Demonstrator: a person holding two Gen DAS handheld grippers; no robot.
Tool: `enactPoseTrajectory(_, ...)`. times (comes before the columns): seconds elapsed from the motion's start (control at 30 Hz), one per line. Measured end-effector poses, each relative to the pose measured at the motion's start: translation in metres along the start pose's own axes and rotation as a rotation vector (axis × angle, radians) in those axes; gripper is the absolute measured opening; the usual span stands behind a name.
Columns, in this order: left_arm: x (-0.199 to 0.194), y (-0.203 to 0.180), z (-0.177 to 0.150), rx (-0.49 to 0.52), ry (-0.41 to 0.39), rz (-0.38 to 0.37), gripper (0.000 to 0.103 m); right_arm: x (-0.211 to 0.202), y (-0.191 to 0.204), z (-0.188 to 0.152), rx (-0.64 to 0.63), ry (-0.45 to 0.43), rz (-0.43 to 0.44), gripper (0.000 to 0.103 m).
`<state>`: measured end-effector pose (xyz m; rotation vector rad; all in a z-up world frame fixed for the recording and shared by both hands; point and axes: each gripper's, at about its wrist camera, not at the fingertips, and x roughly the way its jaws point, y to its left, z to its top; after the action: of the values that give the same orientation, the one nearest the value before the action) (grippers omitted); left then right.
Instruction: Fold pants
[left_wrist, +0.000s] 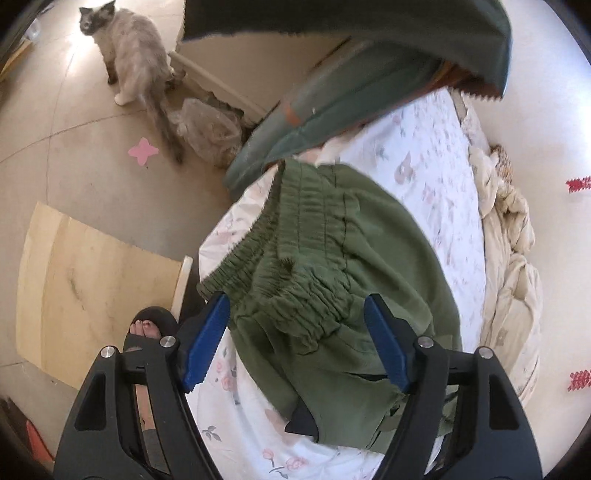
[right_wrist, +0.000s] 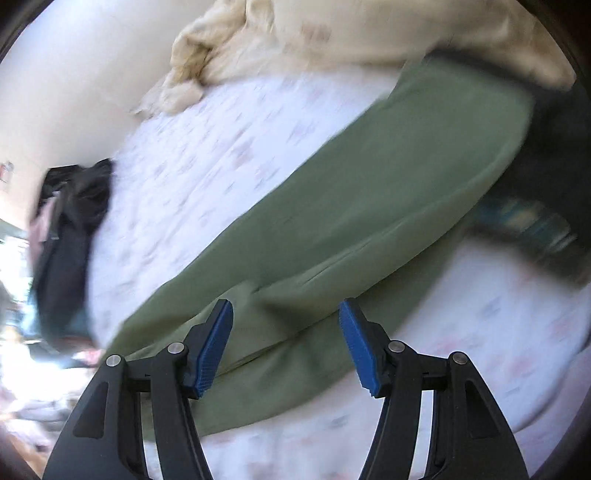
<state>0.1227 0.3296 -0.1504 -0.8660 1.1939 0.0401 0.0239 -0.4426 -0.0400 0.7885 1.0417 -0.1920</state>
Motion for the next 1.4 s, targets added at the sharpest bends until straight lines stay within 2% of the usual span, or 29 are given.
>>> enactPoseTrajectory(0.03,0.002,-0.002,-0.001,0.003,0.001,0.011,0.061,0.006,0.0,-0.002,0.017,0.011,0.023,0.062)
enactPoseTrajectory(0.07,0.002,-0.002,-0.001,0.007,-0.003,0.013,0.048,0.016,0.002,-0.004,0.035,0.029,0.043,0.062)
enactPoseTrajectory(0.13,-0.001,-0.007,-0.001,0.037,-0.025,0.037,0.039,0.037,0.007,-0.007,0.061,0.075,0.056,0.062)
enactPoseTrajectory(0.17,-0.001,-0.008,0.0,0.048,-0.033,0.043,0.027,0.045,0.008,-0.009,0.075,0.089,0.062,0.062)
enactPoseTrajectory(0.2,-0.002,-0.01,0.001,0.068,-0.041,0.05,0.018,0.051,0.01,-0.01,0.088,0.107,0.066,0.062)
enactPoseTrajectory(0.23,-0.005,-0.015,0.001,0.102,-0.056,0.072,0.015,0.061,0.014,-0.012,0.108,0.136,0.079,0.062)
enactPoseTrajectory(0.33,-0.009,-0.021,-0.001,0.15,-0.083,0.087,0.013,0.089,0.03,-0.013,0.139,0.215,0.081,0.062)
enactPoseTrajectory(0.47,-0.008,-0.025,-0.001,0.182,-0.091,0.117,0.012,0.125,0.045,-0.023,0.272,0.29,0.125,0.062)
enactPoseTrajectory(0.57,-0.007,-0.027,-0.001,0.204,-0.093,0.133,0.012,0.144,0.053,-0.032,0.303,0.295,0.058,0.061)
enactPoseTrajectory(0.6,-0.006,-0.028,-0.002,0.212,-0.094,0.139,0.012,0.15,0.053,-0.034,0.312,0.305,0.051,0.056)
enactPoseTrajectory(0.63,-0.006,-0.029,-0.002,0.222,-0.094,0.146,0.012,0.152,0.052,-0.034,0.308,0.307,0.045,0.037)
enactPoseTrajectory(0.67,-0.007,-0.029,-0.002,0.228,-0.094,0.147,0.012,0.151,0.052,-0.032,0.297,0.289,0.031,0.023)
enactPoseTrajectory(0.7,-0.007,-0.03,-0.002,0.236,-0.095,0.152,0.012,0.15,0.052,-0.031,0.291,0.27,0.017,0.018)
enactPoseTrajectory(0.73,-0.007,-0.03,-0.002,0.241,-0.096,0.156,0.012,0.146,0.051,-0.029,0.279,0.252,0.01,0.005)
enactPoseTrajectory(0.77,-0.008,-0.03,-0.002,0.241,-0.096,0.154,0.012,0.143,0.051,-0.029,0.267,0.242,0.015,0.001)
enactPoseTrajectory(0.93,-0.019,-0.027,-0.004,0.246,-0.09,0.135,0.011,0.113,0.058,-0.038,0.156,0.211,0.043,0.0)
enactPoseTrajectory(1.1,-0.039,-0.016,-0.01,0.242,-0.069,0.098,0.01,0.069,0.049,-0.072,0.088,0.199,0.08,0.0)
enactPoseTrajectory(1.2,-0.037,-0.005,-0.012,0.24,-0.045,0.132,0.01,0.069,0.03,-0.1,0.1,0.256,0.052,0.001)
enactPoseTrajectory(1.27,-0.032,0.005,-0.012,0.225,-0.03,0.143,0.01,0.075,0.02,-0.115,0.082,0.285,-0.005,0.004)
enactPoseTrajectory(1.33,-0.029,0.008,-0.015,0.214,-0.02,0.142,0.011,0.079,0.007,-0.124,0.126,0.291,-0.056,0.008)
enactPoseTrajectory(1.4,-0.028,0.007,-0.016,0.231,-0.024,0.154,0.012,0.083,0.003,-0.125,0.131,0.312,-0.035,0.011)
